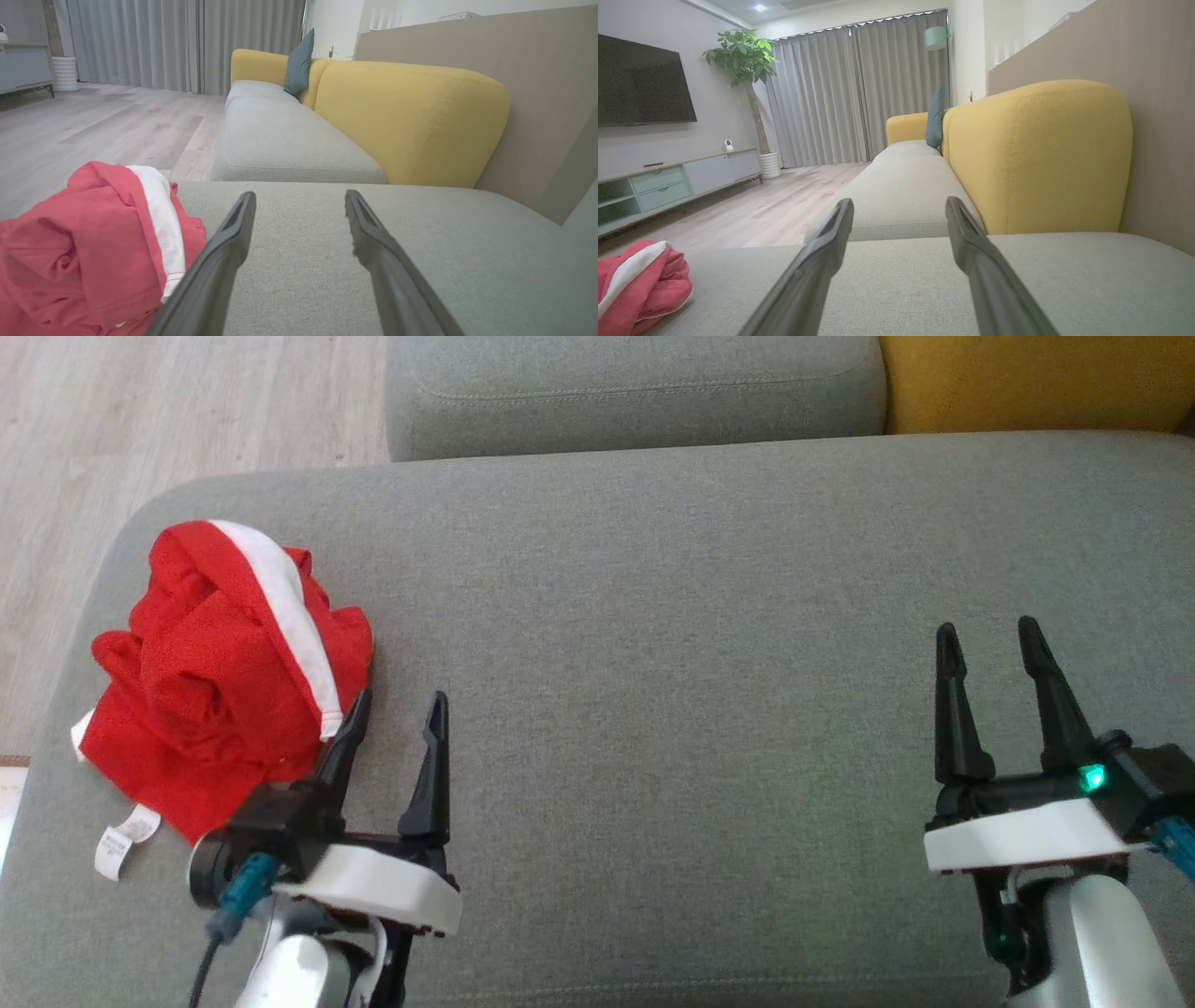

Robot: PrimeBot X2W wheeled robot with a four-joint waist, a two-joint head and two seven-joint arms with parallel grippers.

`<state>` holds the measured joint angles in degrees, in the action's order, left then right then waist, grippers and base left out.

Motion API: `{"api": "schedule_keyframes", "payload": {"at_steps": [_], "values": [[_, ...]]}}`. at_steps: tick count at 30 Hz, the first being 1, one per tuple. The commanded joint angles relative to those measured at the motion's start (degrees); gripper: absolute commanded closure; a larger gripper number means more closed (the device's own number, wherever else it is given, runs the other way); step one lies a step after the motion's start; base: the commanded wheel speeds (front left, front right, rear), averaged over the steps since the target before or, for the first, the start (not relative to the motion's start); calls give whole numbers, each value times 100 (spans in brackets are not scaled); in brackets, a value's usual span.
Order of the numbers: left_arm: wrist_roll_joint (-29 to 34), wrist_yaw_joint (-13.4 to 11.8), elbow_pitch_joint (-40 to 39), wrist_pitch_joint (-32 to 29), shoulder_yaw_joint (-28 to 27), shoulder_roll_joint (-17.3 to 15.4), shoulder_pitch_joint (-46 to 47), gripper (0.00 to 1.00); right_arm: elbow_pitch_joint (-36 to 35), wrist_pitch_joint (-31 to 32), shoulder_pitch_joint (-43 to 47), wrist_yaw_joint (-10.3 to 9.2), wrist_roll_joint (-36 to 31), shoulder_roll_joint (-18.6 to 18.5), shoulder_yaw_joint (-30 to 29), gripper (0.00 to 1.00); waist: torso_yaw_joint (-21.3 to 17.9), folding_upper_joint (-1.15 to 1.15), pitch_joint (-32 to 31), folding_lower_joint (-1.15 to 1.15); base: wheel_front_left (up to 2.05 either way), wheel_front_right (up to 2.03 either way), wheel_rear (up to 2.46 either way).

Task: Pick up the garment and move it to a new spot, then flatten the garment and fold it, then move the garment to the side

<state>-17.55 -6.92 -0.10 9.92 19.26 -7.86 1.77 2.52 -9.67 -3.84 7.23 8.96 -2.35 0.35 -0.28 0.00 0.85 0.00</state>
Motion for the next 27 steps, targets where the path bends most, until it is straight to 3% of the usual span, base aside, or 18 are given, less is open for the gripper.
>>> {"api": "schedule_keyframes", "payload": {"at_steps": [1, 7, 12, 21, 27], "values": [[162, -53, -251, 73, -92, -104, 375, 0, -257, -93, -101, 21, -170, -44, 145, 0, 2, 0, -1, 0, 0, 0, 0], [457, -389, -358, 174, 130, -196, 442, 0, -279, -195, -70, 22, -535, -46, 204, 0, 21, 0, 5, 0, 0, 0, 0], [442, -518, -516, 257, 9, -112, 400, 0, -225, -279, -41, 23, -369, -48, 127, 0, 44, 0, 15, 0, 0, 0, 0], [827, -267, -571, 425, -316, 166, 169, 0, 211, -448, 108, 25, 555, -51, -41, 0, 46, 0, 6, 0, 0, 0, 0], [1206, -70, -412, 508, -421, 302, 82, 0, 500, -533, 168, 25, 421, -53, 44, 0, 30, 0, -4, 0, 0, 0, 0]]}}
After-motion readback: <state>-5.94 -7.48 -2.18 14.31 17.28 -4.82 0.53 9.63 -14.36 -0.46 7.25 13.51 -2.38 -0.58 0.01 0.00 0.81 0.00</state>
